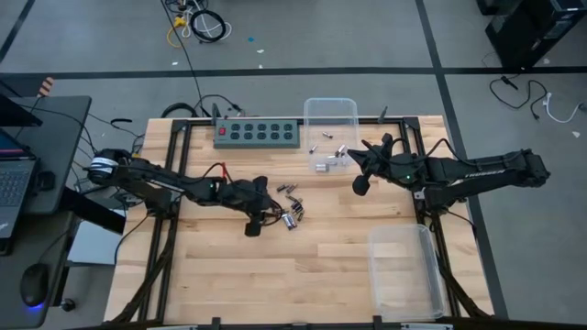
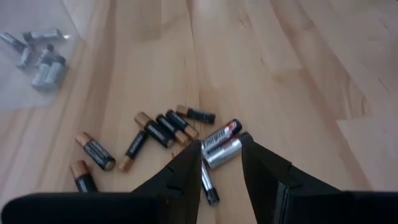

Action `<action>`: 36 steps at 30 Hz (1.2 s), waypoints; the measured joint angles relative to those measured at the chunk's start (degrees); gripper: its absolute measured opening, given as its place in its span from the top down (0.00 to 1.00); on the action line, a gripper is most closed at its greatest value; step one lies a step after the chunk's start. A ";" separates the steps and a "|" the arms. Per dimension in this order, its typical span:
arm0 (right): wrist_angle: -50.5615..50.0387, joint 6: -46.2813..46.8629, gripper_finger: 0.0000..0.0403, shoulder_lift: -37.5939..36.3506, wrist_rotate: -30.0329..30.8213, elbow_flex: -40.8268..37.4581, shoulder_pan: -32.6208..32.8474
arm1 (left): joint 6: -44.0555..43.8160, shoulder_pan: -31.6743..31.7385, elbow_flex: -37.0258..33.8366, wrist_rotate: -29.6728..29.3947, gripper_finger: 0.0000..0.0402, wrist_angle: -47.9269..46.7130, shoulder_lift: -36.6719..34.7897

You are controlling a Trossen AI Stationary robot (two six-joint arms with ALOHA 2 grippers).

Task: Sort batteries
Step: Put the silver battery into the top transparent bin

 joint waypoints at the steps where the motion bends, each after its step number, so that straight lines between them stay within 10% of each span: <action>1: -0.01 0.85 0.99 0.00 0.00 0.00 0.00 | -0.02 0.00 0.00 -0.34 0.72 0.40 0.00; 36: 0.50 3.58 1.00 0.00 -0.33 0.00 0.09 | -1.19 -2.08 0.00 -1.83 0.72 7.53 0.00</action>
